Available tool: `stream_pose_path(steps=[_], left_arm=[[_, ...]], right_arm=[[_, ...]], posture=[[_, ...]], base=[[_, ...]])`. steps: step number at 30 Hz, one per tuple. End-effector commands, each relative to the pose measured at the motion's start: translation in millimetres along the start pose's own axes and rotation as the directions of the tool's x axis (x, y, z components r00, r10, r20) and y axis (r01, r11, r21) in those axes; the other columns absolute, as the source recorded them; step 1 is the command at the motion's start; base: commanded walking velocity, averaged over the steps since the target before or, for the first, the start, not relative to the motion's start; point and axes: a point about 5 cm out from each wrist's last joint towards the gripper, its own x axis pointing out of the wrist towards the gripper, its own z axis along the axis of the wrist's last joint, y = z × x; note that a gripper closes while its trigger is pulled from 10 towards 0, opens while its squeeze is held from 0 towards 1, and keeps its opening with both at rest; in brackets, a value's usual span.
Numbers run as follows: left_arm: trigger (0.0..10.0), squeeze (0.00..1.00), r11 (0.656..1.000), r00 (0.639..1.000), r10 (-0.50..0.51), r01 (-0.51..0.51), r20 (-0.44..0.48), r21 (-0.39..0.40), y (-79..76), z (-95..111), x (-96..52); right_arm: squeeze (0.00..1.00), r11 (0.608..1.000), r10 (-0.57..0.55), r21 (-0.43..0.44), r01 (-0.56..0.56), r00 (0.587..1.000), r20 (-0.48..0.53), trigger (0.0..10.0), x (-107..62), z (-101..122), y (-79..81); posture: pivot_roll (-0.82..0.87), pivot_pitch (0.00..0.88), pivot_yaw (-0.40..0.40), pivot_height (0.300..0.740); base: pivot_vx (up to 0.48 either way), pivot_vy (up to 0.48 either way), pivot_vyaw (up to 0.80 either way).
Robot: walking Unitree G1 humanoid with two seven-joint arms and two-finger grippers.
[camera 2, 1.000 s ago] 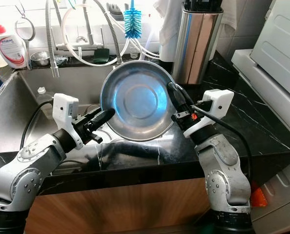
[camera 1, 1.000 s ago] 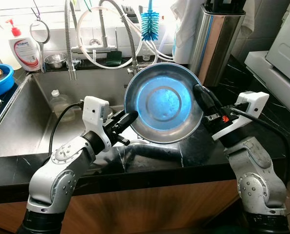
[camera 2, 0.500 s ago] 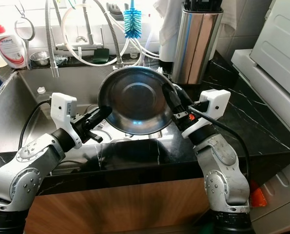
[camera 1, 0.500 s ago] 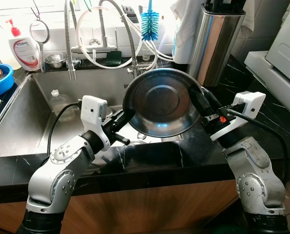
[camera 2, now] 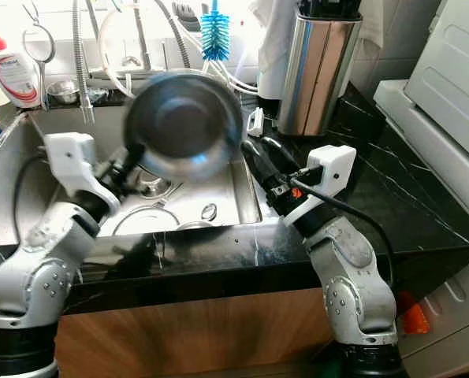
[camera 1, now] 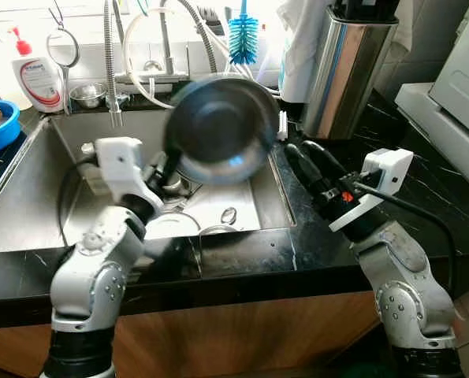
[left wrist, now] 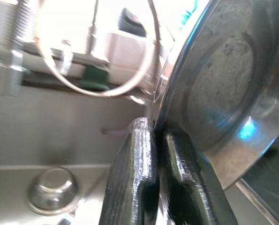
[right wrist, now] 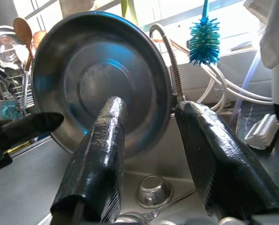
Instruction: Kitchen organization
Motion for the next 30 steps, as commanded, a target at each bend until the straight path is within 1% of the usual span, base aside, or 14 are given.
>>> stream_pose_path(steps=[1,4,6,7,10,12,13,15,16,19,23,26,27,30], left_arm=[[10.0,0.0,0.999,0.999,0.04,-0.04,0.027,0.005,4.0,4,2.2],[10.0,0.0,0.989,0.991,0.128,-0.131,0.046,0.073,16.8,6,3.4],[10.0,0.0,0.984,0.989,0.139,-0.143,0.044,0.103,20.2,4,3.3],[10.0,0.0,0.968,0.988,0.15,-0.153,0.028,0.199,28.0,0,3.4],[10.0,0.0,0.932,0.983,0.181,-0.179,0.021,0.316,45.1,-2,3.5],[10.0,0.0,0.92,0.983,0.184,-0.182,0.029,0.346,51.3,-1,3.3],[10.0,0.0,0.888,0.981,0.192,-0.19,0.037,0.419,63.5,0,1.8],[10.0,0.0,0.87,0.979,0.198,-0.195,0.04,0.453,71.9,0,-0.1],[10.0,0.0,0.85,0.977,0.214,-0.199,0.027,0.488,82.1,-2,-2.5],[10.0,0.0,0.824,0.969,0.245,-0.223,0.026,0.52,96.4,-5,-7.5],[10.0,0.0,0.802,0.962,0.274,-0.237,0.015,0.549,107.4,-11,-13.3],[10.0,0.0,0.792,0.958,0.285,-0.24,0.008,0.562,112.9,-15,-15.3],[10.0,0.0,0.786,0.957,0.29,-0.242,0.006,0.569,115.6,-17,-15.7],[10.0,0.0,0.782,0.954,0.299,-0.251,0.011,0.57,121.2,-21,-15.7]], right_arm=[[0.0,1.0,0.024,-0.007,-0.024,1.0,0.005,10.0,0.5,3,4.8],[0.0,1.0,0.018,-0.011,-0.018,1.0,-0.002,10.0,0.1,2,4.6],[0.0,1.0,0.014,-0.013,-0.014,1.0,-0.003,10.0,-0.2,2,4.3],[0.0,1.0,-0.01,-0.02,0.01,1.0,0.001,10.0,-1.4,3,1.6],[0.0,0.995,-0.085,-0.055,0.085,0.996,0.011,10.0,-5.8,8,-5.9],[0.0,0.991,-0.111,-0.068,0.112,0.994,0.016,10.0,-8.3,10,-8.6],[0.0,0.979,-0.17,-0.11,0.172,0.985,0.025,10.0,-15.8,15,-13.7],[0.0,0.964,-0.213,-0.16,0.214,0.977,0.023,10.0,-22.2,18,-16.7],[0.0,0.953,-0.233,-0.192,0.235,0.972,0.03,10.0,-31.2,22,-16.6],[0.0,0.929,-0.281,-0.24,0.283,0.959,0.043,10.0,-45.2,26,-13.5],[0.0,0.891,-0.341,-0.302,0.338,0.939,0.044,10.0,-59.3,25,-8.9],[0.0,0.875,-0.392,-0.283,0.392,0.918,0.061,10.0,-68.0,22,-7.9],[0.0,0.86,-0.425,-0.282,0.425,0.903,0.065,10.0,-73.9,20,-7.9],[0.0,0.784,-0.534,-0.356,0.509,0.845,0.032,10.0,-96.0,9,-9.4]], posture=[[0.04,0.041,-0.028,0.74],[0.04,0.041,-0.028,0.74],[0.04,0.04,-0.028,0.74],[0.04,0.04,-0.028,0.74],[0.04,0.04,-0.028,0.74],[0.04,0.04,-0.028,0.74],[0.04,0.041,-0.028,0.74],[0.04,0.041,-0.028,0.74],[0.03,0.043,-0.029,0.74],[0.03,0.04,-0.029,0.74],[0.02,0.037,-0.028,0.74],[0.02,0.036,-0.028,0.74],[0.02,0.035,-0.027,0.74],[0.02,0.033,-0.025,0.74]], base=[[0.0,0.0,0.0],[0.0,0.0,0.0],[0.0,0.0,0.0],[0.0,0.0,0.0],[0.0,0.0,0.0],[0.0,0.0,0.0],[0.0,0.0,0.0],[0.0,0.0,0.0],[0.0,0.0,0.0],[0.0,0.0,0.0],[0.0,0.0,0.0],[0.0,0.0,0.0],[0.0,0.0,0.0],[0.0,0.0,0.0]])
